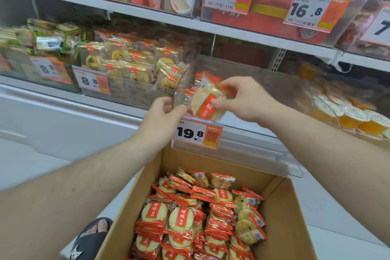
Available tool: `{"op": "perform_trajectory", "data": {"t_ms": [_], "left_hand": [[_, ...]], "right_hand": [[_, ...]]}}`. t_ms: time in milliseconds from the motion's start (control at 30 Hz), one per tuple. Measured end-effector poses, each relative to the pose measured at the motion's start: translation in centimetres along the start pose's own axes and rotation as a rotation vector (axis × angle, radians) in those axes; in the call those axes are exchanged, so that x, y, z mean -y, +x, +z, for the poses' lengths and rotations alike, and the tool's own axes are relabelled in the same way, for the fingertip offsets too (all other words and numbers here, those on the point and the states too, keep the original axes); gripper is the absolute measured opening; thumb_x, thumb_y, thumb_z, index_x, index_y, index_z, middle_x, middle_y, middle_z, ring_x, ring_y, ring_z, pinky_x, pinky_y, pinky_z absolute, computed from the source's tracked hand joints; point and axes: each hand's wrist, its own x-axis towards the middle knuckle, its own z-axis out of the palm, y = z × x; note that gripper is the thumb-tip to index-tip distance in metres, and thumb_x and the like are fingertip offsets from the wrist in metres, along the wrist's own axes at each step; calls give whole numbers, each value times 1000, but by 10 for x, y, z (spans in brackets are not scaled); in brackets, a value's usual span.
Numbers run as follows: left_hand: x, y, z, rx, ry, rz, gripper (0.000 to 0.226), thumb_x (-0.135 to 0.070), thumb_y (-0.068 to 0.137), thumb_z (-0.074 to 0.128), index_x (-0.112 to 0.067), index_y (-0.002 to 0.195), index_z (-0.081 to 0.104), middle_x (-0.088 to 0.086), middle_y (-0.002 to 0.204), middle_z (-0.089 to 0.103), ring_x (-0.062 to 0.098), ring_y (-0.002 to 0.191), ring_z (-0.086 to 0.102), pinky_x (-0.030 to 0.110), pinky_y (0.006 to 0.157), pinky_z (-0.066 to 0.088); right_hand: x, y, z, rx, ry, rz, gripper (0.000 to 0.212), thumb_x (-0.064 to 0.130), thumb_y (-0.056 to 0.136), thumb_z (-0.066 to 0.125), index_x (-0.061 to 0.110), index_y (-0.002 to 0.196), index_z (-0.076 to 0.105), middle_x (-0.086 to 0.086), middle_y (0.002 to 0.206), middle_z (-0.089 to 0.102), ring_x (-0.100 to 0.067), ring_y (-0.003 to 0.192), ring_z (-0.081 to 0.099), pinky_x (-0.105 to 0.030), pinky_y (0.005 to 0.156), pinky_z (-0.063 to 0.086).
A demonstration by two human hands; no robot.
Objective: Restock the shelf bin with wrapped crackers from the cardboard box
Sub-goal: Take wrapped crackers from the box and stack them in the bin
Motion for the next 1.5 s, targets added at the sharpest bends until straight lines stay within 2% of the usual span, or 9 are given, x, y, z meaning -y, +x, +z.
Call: {"op": "perform_trajectory", "data": {"t_ms": [167,600,867,1033,1133,1233,1367,1433,1500], "left_hand": [[10,1,7,46,-3,-6,14,-35,96,56,-27,106,54,-3,96,69,13,88,69,33,78,55],[13,0,10,-7,6,30,17,-33,96,55,-26,111,51,-5,94,65,13,88,68,34,76,56],[8,-3,12,-3,5,41,6,-32,96,54,-34,94,49,-9,93,63,8,85,66,27,68,52],[13,-3,13,-214,334,361,40,-45,86,56,-23,119,51,-9,116,44,15,118,46,46,100,43],[8,-19,14,-270,463,683,45,-40,87,52,-15,124,47,-6,115,36,16,115,39,39,98,35],[6,-30,18,-120,494,866,33,-33,85,53,-20,115,47,-8,104,45,11,98,44,34,84,36],[14,-40,27,382,526,644,16,-28,89,57,-33,102,50,-17,81,52,1,74,50,21,64,39],[30,-40,34,562,654,540,20,-26,88,58,-39,92,44,-15,78,53,6,73,52,20,61,36],[47,-38,38,702,812,427,21,-26,90,57,-35,107,49,-12,88,58,9,79,55,25,67,43]], "right_hand": [[8,16,28,226,-334,-83,50,39,85,74,16,127,60,2,115,60,-14,97,51,-26,79,40],[1,26,41,85,-547,-249,37,50,80,73,23,100,58,1,101,57,-19,90,56,-33,76,49],[1,25,41,90,-476,-158,48,49,78,76,20,114,61,-2,112,55,-17,97,52,-36,87,51],[-3,22,33,108,-422,-102,69,54,73,78,23,131,56,-3,128,52,-19,111,54,-36,97,49],[-8,18,26,110,-393,-61,82,57,69,79,22,138,50,-4,135,51,-20,121,50,-38,101,46],[-11,6,19,-85,-353,-36,63,52,75,77,21,126,58,1,114,56,-15,102,54,-33,88,47],[-21,-52,26,-595,-188,-458,11,24,79,59,15,74,61,9,70,46,-7,66,41,-27,62,41],[-37,-88,47,-560,-94,-510,13,21,75,58,14,65,57,12,64,40,-5,61,36,-21,57,33],[-64,-112,75,-363,-122,-395,14,28,74,55,18,65,57,14,63,40,-6,61,40,-24,58,38]]}}
